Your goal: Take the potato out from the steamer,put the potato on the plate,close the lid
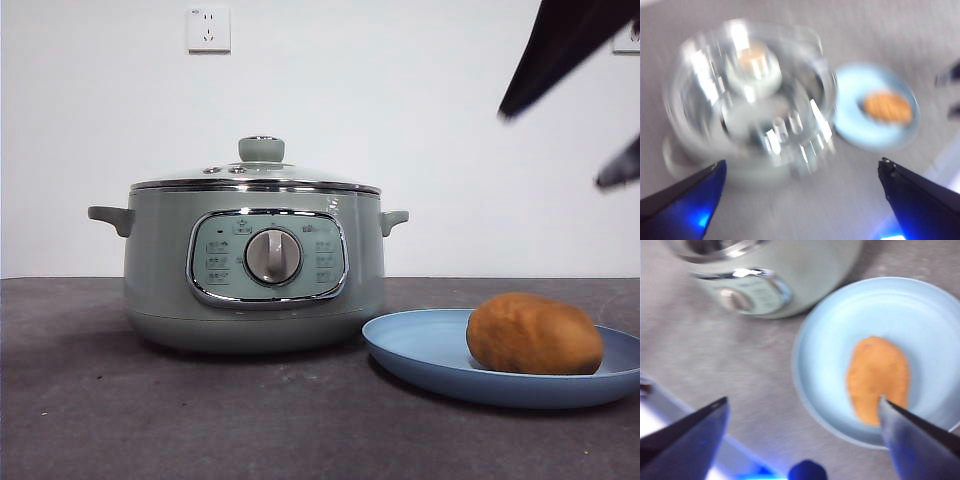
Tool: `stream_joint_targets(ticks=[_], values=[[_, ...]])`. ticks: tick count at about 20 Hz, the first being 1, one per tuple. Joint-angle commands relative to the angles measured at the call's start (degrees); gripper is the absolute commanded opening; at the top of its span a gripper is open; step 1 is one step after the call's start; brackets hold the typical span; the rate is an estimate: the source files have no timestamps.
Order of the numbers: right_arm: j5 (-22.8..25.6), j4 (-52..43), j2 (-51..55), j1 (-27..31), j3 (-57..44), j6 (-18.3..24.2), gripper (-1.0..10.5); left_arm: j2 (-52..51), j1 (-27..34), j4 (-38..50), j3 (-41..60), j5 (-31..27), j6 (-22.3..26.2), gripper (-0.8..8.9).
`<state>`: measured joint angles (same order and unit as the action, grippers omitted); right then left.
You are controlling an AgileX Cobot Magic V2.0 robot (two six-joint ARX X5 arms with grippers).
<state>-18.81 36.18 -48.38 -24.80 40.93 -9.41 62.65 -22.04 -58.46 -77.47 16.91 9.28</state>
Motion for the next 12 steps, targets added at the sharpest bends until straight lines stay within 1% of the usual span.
stream_joint_targets(ticks=[1,2,3,5,12], values=[[-4.79,2.27,2.23,-0.13,2.51,-2.86,2.4,-1.16,-0.09,-4.55,0.13,0.11,-1.16,1.98],[-6.88,2.97,3.13,-0.13,3.48,-3.10,1.4,-1.64,-0.09,-6.14,0.13,0.09,-1.14,0.52],[-8.44,3.19,3.93,-0.13,4.20,-3.08,0.1,-1.70,-0.09,-7.32,0.13,0.11,-1.14,-0.13],[-9.81,3.10,5.09,-0.20,4.70,-3.08,-0.1,-1.68,-0.09,-8.85,0.13,0.09,-1.14,-0.08],[-9.57,3.52,5.33,-0.39,4.70,-3.06,0.0,-1.68,-0.09,-9.05,0.13,-0.02,-1.14,-0.04]])
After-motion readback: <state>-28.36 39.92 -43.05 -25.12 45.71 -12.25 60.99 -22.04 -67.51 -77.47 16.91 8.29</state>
